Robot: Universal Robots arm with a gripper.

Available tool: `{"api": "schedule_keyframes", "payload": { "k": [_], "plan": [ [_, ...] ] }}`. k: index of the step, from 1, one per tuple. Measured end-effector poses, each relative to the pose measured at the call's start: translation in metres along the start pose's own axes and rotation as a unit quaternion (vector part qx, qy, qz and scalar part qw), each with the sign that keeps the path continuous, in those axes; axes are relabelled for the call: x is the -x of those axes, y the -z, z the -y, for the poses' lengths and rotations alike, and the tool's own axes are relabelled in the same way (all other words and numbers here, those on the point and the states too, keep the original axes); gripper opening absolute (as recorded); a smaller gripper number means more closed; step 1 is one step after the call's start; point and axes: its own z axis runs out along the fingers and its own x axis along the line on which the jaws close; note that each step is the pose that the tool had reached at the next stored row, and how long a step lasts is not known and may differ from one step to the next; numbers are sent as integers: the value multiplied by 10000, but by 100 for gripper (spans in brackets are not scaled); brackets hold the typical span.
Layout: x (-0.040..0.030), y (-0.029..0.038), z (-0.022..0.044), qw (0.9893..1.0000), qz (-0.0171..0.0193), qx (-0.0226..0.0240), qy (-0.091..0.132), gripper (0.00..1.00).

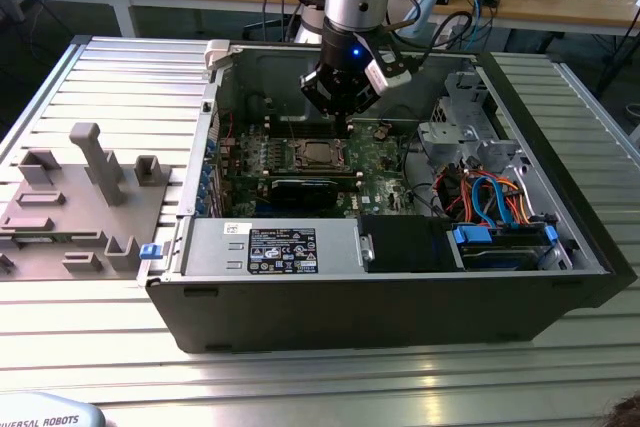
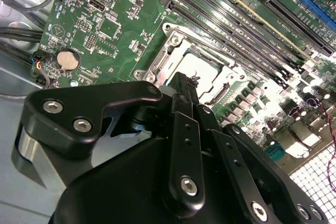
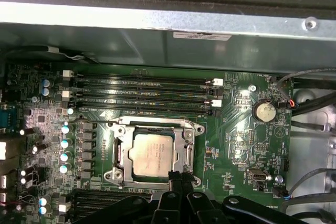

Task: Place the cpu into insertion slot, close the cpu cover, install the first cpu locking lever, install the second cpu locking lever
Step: 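Install the first cpu locking lever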

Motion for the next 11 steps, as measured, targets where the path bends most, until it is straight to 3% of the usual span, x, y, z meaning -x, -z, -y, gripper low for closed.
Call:
{"api": "schedule_keyframes", "payload": {
  "k": [11],
  "plan": [
    [0, 0, 0, 10000, 1, 0, 33, 11]
  ]
}}
